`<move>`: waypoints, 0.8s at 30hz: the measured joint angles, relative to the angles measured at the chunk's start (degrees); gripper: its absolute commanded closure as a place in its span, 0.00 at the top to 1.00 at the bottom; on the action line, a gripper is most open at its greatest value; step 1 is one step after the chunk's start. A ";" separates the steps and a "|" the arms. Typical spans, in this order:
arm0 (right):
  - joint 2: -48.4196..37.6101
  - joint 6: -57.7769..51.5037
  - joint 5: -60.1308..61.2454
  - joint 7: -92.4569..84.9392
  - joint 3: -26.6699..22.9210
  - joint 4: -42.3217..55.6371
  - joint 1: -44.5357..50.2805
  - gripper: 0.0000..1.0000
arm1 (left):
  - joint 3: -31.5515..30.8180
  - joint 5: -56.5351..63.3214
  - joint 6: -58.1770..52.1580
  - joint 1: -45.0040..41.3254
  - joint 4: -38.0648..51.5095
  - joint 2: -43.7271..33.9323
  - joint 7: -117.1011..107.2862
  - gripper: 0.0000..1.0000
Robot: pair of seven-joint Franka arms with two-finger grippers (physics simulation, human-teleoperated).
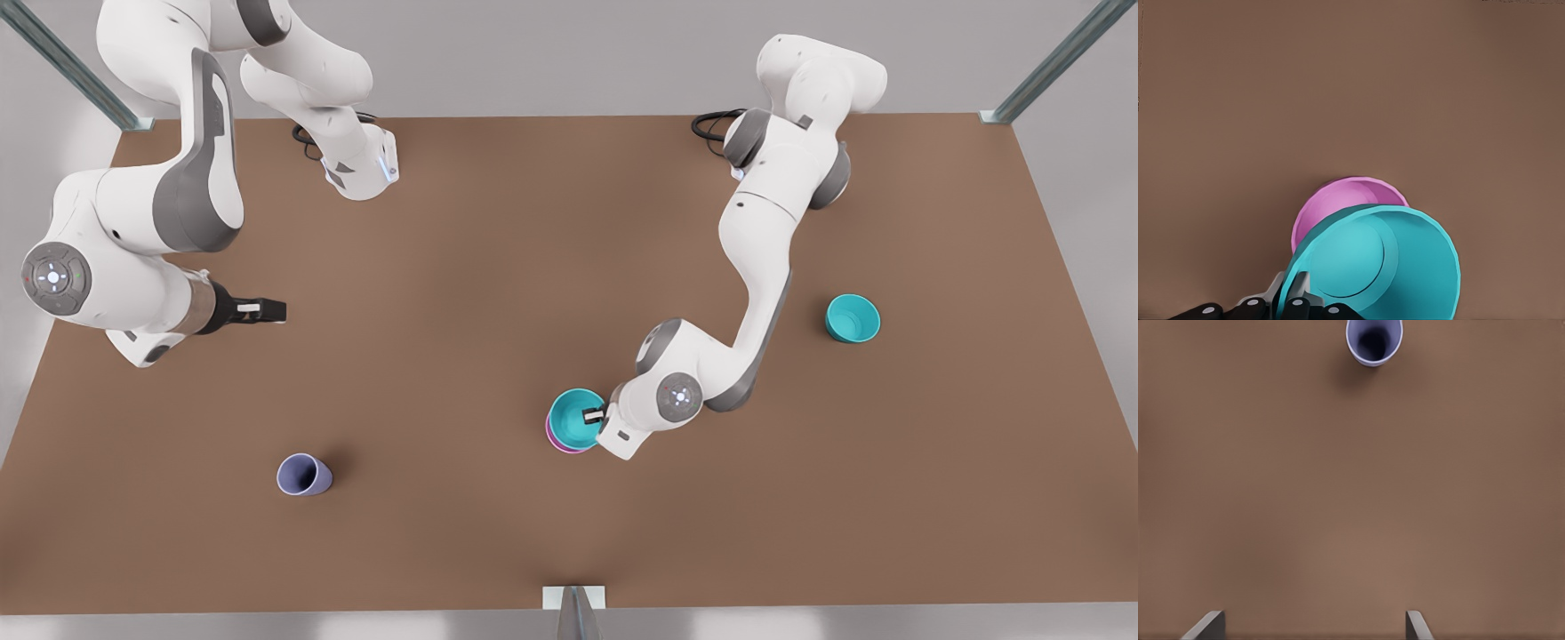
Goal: Stack the blue bowl on the pink bowl
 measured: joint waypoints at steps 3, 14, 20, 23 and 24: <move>0.00 -0.04 0.04 -0.07 0.00 -0.13 -0.08 1.00 | -0.03 -0.07 0.30 -0.07 0.00 0.69 -2.39 0.21; 0.34 -0.10 0.09 -0.22 0.00 -0.29 -0.08 1.00 | -0.15 -0.71 2.61 -0.19 -0.10 1.86 -8.43 0.21; 0.98 0.07 0.12 -0.25 0.00 -0.19 -0.08 1.00 | -0.17 -1.54 3.15 -0.45 -0.25 2.38 -10.50 0.21; 1.12 0.24 0.15 -0.23 0.00 -0.14 -0.03 1.00 | -0.12 -1.93 3.50 -0.40 -0.27 2.52 -11.10 1.00; 1.16 0.29 0.16 -0.22 0.00 -0.12 -0.01 1.00 | -0.10 -2.22 3.61 -0.21 -0.28 2.44 -11.17 1.00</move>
